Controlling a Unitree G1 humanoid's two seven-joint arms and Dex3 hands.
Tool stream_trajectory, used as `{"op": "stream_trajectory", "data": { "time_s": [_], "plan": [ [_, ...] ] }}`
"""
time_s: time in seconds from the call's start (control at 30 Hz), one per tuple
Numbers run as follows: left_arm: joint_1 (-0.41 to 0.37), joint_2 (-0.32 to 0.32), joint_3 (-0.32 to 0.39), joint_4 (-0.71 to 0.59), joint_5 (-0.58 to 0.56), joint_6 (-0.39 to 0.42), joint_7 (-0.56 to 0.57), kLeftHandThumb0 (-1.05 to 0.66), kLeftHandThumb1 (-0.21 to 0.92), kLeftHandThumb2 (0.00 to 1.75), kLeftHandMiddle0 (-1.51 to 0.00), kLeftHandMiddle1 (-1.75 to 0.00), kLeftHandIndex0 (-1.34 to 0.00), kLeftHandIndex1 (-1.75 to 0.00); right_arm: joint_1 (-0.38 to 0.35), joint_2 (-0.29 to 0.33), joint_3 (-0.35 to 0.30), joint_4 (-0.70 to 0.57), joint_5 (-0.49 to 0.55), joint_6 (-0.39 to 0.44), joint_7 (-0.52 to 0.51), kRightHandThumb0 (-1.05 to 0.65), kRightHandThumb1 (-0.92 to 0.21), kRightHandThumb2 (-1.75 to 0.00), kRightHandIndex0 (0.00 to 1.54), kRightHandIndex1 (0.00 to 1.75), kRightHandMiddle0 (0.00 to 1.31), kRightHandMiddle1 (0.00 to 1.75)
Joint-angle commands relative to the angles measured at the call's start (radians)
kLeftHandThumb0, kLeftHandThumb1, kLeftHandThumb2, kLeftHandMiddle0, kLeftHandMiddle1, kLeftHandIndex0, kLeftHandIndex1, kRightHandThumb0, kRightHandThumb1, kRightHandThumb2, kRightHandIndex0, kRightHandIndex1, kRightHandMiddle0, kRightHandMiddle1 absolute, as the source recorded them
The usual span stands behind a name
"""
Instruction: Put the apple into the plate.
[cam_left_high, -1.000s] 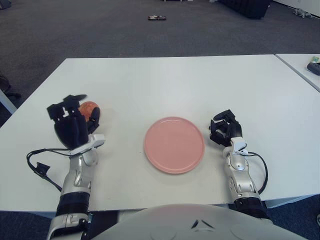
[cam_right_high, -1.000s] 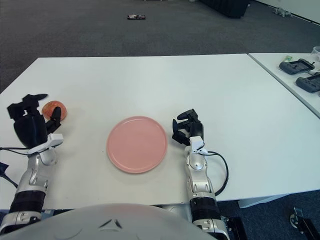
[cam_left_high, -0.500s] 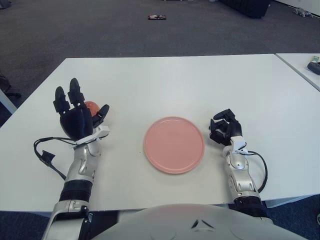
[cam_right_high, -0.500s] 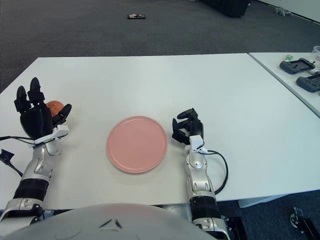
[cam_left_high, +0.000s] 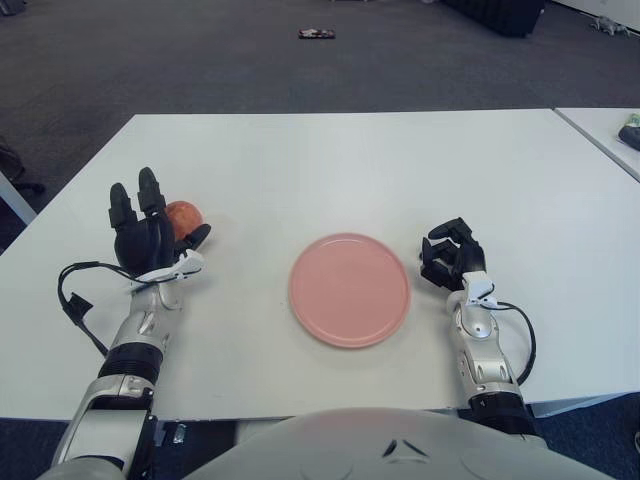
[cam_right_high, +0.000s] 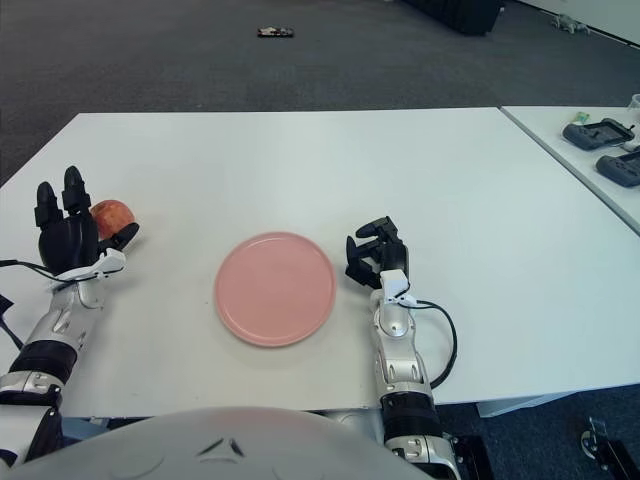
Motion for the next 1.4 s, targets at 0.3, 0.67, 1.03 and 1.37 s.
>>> {"op": "stream_trajectory", "data": {
  "time_s": [0.3, 0.67, 1.03, 1.37],
  "plan": [
    [-0.106, 0.029, -0.074, 0.154, -0.031, -0.044, -0.025, -1.05, 0.62, 0.62, 0.00, 0.00, 0.00, 0.00, 0.006, -0.005, -0.002, 0.019, 0.001, -0.011, 0.005, -0.40, -0.56, -1.01, 0.67, 1.39, 0.41, 1.75],
    [-0.207, 0.033, -0.108, 0.389, -0.100, -0.112, -0.102, -1.04, 0.58, 0.68, 0.00, 0.00, 0.00, 0.00, 0.006, -0.009, -0.003, 0.011, -0.009, 0.008, -0.002, -0.40, -0.57, -1.01, 0.66, 1.39, 0.41, 1.75],
    [-0.264, 0.038, -0.146, 0.513, -0.129, -0.153, -0.126, -1.03, 0.56, 0.75, 0.00, 0.00, 0.00, 0.00, 0.008, -0.012, -0.005, 0.014, -0.008, 0.001, -0.003, -0.40, -0.57, -1.00, 0.67, 1.39, 0.41, 1.75],
    [-0.298, 0.042, -0.178, 0.555, -0.137, -0.155, -0.161, -1.00, 0.55, 0.79, 0.00, 0.00, -0.01, 0.00, 0.008, -0.009, -0.006, 0.010, -0.008, 0.011, -0.005, -0.40, -0.58, -0.99, 0.66, 1.39, 0.40, 1.75]
  ]
}}
